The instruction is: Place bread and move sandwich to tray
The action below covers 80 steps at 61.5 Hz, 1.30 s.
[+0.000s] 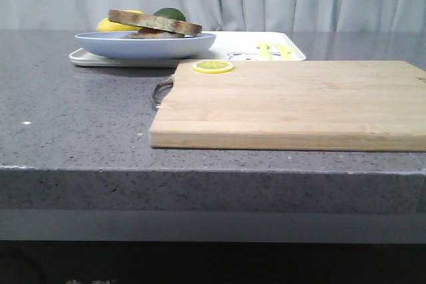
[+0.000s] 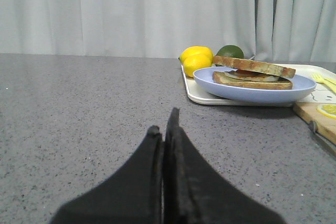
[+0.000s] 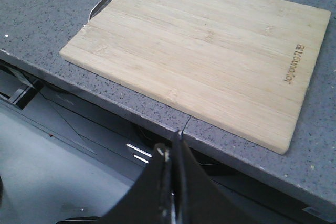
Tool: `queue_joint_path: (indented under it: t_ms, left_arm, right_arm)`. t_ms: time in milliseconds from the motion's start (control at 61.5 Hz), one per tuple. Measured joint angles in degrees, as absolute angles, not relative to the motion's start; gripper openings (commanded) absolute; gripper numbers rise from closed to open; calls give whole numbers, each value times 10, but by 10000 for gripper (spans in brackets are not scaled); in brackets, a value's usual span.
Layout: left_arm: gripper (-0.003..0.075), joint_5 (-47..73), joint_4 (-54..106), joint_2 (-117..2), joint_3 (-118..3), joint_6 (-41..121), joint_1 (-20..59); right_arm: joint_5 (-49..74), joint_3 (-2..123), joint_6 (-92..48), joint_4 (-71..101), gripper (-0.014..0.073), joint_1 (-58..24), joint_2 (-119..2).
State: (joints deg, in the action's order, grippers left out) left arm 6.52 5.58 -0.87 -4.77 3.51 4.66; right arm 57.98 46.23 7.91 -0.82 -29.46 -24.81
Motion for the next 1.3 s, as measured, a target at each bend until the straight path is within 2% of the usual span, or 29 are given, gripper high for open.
queue_joint_path:
  t_ms: [211,1300]
  left_arm:
    - [-20,7,59,2,2,35,47]
    - [-20,12,60,2,2,35,29]
  right_arm:
    - [582,461,79,-7,-69,-295,-248]
    - [583,461,79,-7,-69,-290,-245]
